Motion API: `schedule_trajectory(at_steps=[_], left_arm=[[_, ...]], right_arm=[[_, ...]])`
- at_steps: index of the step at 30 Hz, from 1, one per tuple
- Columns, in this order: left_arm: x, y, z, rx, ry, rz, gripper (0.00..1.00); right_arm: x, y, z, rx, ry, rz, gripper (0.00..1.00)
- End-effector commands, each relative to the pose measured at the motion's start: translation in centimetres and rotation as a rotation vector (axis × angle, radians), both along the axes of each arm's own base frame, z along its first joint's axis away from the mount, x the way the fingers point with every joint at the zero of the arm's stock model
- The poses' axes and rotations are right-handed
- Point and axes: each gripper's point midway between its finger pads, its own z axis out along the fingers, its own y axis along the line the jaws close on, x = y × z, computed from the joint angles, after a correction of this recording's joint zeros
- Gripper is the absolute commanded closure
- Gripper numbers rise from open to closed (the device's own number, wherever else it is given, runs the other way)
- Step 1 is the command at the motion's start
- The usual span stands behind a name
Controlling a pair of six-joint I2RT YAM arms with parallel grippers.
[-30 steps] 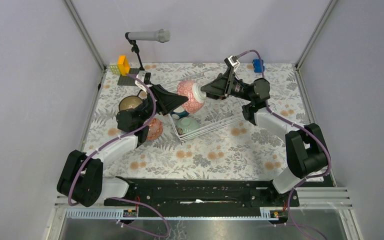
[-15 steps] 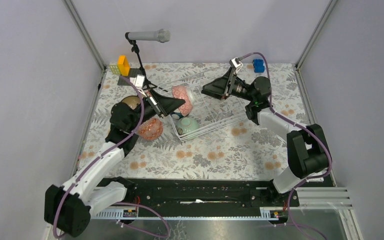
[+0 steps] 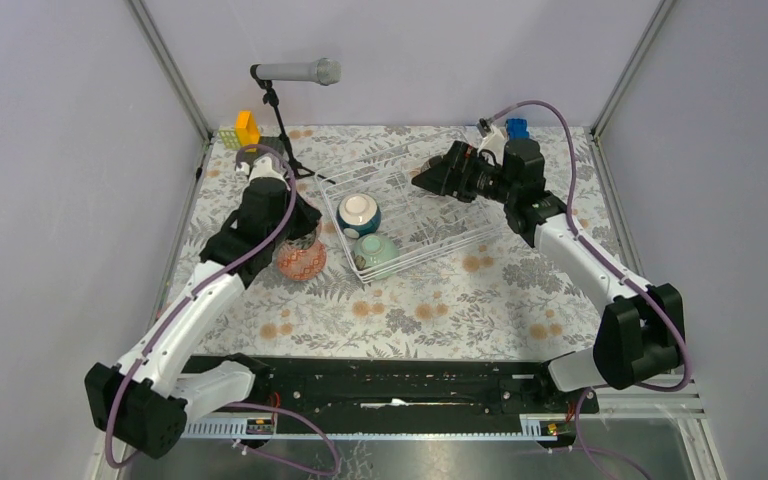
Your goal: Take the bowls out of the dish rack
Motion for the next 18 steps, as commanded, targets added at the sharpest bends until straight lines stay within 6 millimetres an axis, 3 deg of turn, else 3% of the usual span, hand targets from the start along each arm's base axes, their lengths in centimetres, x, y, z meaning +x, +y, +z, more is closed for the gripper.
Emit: schedule_trajectory(at_steps=[1, 11, 18], left_arm=[[1.0, 3.9, -0.5, 0.157, 0.044, 0.177, 1.00], [1.5, 4.9, -5.9, 0.277, 0.239, 0.241, 1.00], [1.5, 3.1, -9.6, 0.287, 0.363, 0.149, 0.96]], right_arm=[[0.0, -1.1, 0.1, -0.098, -0.050, -0.038, 0.00], [-0.1, -1.6, -0.1, -0.114, -0.055, -0.057, 0.00], [-0.2, -1.5, -0.6, -0.117, -0.039, -0.053, 0.00]])
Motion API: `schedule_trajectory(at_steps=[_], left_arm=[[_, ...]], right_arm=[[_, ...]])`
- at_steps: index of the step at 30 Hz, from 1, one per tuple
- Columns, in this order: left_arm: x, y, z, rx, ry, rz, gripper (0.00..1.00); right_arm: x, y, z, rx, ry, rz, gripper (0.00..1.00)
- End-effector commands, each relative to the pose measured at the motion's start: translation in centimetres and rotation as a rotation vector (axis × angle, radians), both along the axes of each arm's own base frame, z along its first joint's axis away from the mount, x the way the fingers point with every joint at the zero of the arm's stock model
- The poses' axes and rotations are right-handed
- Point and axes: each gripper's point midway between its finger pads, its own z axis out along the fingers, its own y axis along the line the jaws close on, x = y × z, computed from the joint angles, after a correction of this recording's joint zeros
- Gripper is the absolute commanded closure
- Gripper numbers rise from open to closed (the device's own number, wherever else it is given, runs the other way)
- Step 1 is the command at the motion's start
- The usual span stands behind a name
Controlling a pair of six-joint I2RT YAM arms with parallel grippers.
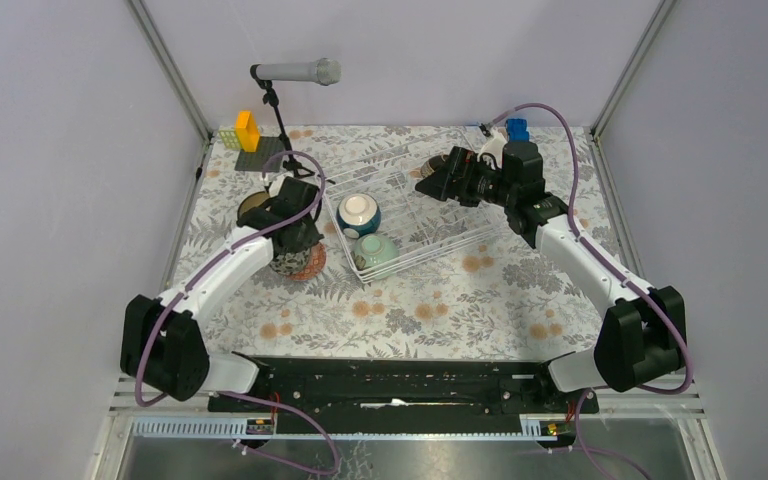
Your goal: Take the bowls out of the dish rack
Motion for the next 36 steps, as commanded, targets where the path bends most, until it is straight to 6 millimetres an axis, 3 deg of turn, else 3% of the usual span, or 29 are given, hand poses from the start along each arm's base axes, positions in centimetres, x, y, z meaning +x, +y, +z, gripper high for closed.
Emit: schedule_trajectory(at_steps=[1, 13, 17, 23, 30, 36], left_arm=[[1.3, -1.2, 0.7, -0.031, -0.008, -0.028, 0.95], [1.3, -2.3, -2.5, -0.022, 0.102, -0.087, 0.82], [1.3, -2.6, -2.4, -0.032, 0.107, -0.102, 0.66], [1.5, -2.8, -1.2, -0.046, 0.073, -0.113, 0.50], [1.5, -2.6, 1.4, -0.068, -0.004, -0.107, 0.48], [1.3, -2.2, 0.8, -0.053, -0.011, -0.104, 0.59]], right_arm=[[-0.2, -0.1, 1.7, 0.003, -0.053, 0.000, 0.00], [-0.2, -0.3, 1.4, -0.009, -0.041, -0.009, 0.00], [-0.3, -0.4, 1.3, -0.020, -0.039, -0.008, 0.00], [-0.4, -0.4, 1.4, -0.034, -0.046, 0.003, 0.00], [-1.4, 1.2, 0.8, -0.212, -0.081, 0.021, 0.00], [-1.3, 1.0, 0.7, -0.273, -0.102, -0.002, 0.00]])
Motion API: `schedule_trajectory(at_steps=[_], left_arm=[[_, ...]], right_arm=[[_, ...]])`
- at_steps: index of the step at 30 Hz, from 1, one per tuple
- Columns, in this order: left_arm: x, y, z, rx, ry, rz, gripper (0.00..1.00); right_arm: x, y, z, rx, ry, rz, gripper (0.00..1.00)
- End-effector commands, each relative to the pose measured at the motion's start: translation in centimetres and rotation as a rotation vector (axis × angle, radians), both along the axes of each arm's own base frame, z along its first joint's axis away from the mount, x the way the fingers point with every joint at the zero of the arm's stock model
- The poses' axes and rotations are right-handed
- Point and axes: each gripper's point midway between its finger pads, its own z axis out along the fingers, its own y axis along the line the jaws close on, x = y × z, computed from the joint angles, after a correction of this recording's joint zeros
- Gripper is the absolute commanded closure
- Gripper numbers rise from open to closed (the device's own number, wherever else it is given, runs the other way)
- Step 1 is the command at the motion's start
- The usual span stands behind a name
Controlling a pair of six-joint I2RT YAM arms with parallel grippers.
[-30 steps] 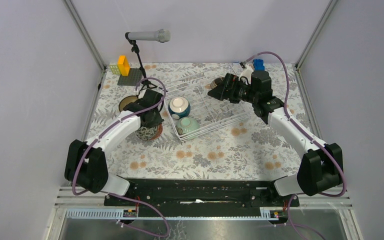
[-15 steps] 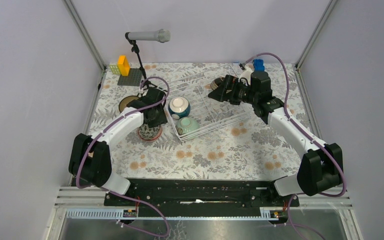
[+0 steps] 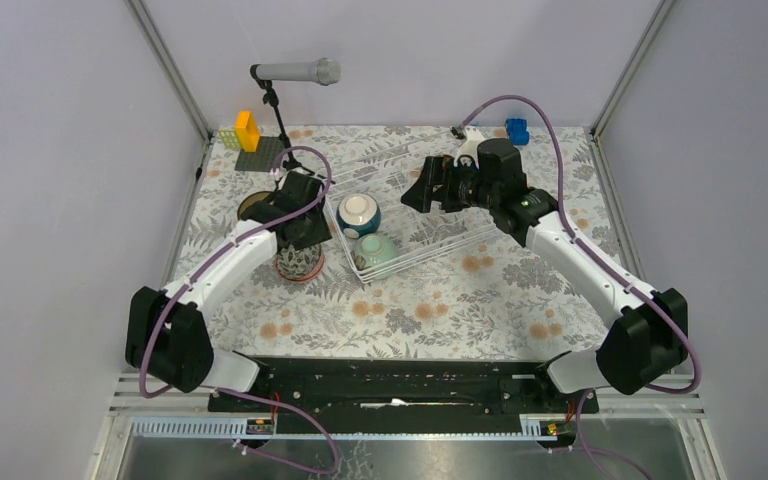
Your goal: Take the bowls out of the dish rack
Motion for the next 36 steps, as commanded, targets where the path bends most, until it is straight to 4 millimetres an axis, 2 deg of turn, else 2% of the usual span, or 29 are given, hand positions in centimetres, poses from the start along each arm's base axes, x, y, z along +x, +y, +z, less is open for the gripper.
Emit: schedule_trajectory(at_steps=[1, 7, 12, 14, 23, 26, 31, 33, 36], left_arm=[[0.9, -0.1, 1.1, -0.010, -0.061, -0.001, 0.59], [0.9, -0.3, -0.7, 0.001, -0.015, -0.010, 0.60], [0.9, 0.0, -2.3, 0.028, 0.022, 0.000, 0.72], [0.8, 0.0, -2.9, 0.030, 0.029, 0.006, 0.73], [0.6, 0.4, -4.1, 0.050, 0.044, 0.012, 0.79], [0.6, 0.2, -3.6, 0.038, 0.034, 0.009, 0.79], [0.6, 0.4, -1.7, 0.027, -0.008, 0.016, 0.78], [0.6, 0.6, -0.4, 0.016, -0.045, 0.028, 0.78], [0.5, 0.7, 1.6, -0.012, -0.119, 0.033, 0.76]], right_arm=[[0.9, -1.2, 0.9, -0.070, -0.063, -0.050, 0.00], [0.9, -1.3, 0.7, -0.074, -0.062, -0.055, 0.00], [0.9, -1.4, 0.7, -0.078, -0.064, -0.058, 0.00], [0.9, -1.4, 0.6, -0.081, -0.066, -0.058, 0.00], [1.0, -1.5, 0.3, -0.087, -0.060, -0.062, 0.00], [1.0, -1.5, 0.3, -0.088, -0.061, -0.061, 0.00], [1.0, -1.3, 0.6, -0.092, -0.072, -0.044, 0.00], [1.5, -1.9, 0.5, -0.117, -0.075, -0.086, 0.00], [3.0, -4.4, -0.4, -0.213, -0.066, -0.226, 0.00]])
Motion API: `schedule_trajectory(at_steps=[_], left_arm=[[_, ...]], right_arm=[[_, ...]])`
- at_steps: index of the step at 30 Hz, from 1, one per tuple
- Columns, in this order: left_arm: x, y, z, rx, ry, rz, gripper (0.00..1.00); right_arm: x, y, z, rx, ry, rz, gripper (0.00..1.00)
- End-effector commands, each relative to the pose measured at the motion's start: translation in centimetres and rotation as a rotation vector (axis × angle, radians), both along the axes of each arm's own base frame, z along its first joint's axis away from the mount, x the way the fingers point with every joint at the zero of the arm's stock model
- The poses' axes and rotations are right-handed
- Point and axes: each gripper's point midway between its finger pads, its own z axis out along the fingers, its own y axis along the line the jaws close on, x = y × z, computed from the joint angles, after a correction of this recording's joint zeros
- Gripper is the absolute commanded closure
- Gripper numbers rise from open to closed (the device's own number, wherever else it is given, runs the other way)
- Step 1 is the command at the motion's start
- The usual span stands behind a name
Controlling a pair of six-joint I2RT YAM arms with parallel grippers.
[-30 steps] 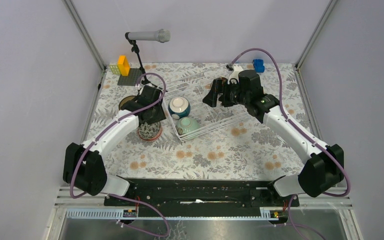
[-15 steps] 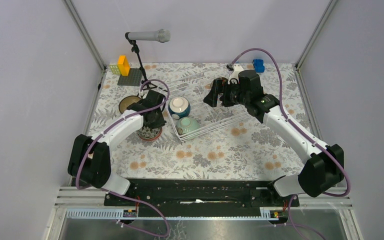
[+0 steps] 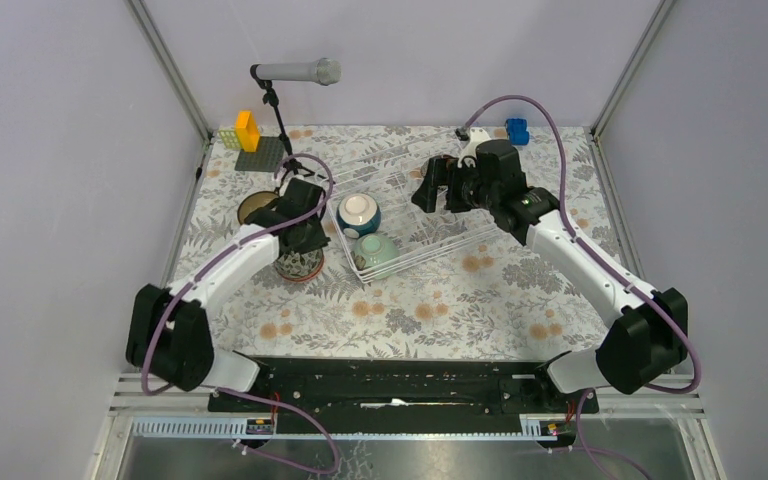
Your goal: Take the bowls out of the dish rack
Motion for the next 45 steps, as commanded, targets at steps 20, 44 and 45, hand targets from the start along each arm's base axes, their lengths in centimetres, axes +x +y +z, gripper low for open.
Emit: schedule_trajectory(at_steps=[20, 44, 45], left_arm=[[-3.1, -3.9, 14.2, -0.387, -0.612, -0.282, 0.06], [-2.1, -6.1, 15.9, -0.424, -0.621, -0.393, 0.01], [-2.0, -6.1, 16.0, -0.420, -0.626, -0.390, 0.01]], right_arm=[[10.6, -8.3, -2.2, -0.784, -0.252, -0.140, 0.00], [16.1, -5.3, -9.2, -1.051, -0.244, 0.193, 0.00], [16.3, -5.2, -9.3, -1.051, -0.245, 0.196, 0.00]])
